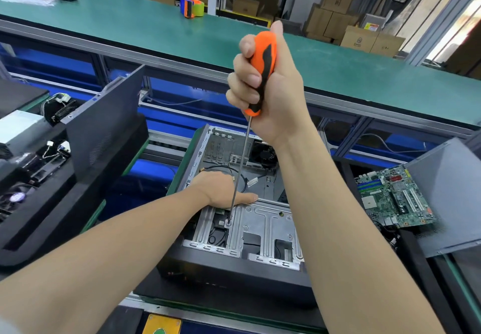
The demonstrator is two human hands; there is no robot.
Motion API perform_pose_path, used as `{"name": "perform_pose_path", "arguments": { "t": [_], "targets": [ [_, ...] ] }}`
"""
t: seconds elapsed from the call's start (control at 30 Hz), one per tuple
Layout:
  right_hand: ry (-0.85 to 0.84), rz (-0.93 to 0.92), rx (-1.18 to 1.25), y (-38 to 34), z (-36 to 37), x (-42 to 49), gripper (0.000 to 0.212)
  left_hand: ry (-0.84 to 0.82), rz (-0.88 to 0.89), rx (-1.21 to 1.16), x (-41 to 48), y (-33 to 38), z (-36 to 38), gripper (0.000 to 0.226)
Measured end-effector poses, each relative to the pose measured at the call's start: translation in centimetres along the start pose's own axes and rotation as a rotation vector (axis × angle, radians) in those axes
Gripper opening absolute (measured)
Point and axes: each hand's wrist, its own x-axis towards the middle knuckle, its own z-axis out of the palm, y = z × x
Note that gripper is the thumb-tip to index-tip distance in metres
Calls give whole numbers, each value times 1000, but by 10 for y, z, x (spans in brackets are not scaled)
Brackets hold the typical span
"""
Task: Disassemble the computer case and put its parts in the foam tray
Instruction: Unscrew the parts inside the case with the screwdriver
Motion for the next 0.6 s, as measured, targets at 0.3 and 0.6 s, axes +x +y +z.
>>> {"name": "perform_pose_path", "arguments": {
  "t": [0.3,0.6],
  "targets": [
    [65,-150,-116,4,-1,-4,48,-64,-6,-10,0,1,-4,102],
    [611,-107,-383,-5,21,4,44,-46,3,0,0,2,-1,117]
  ]
}}
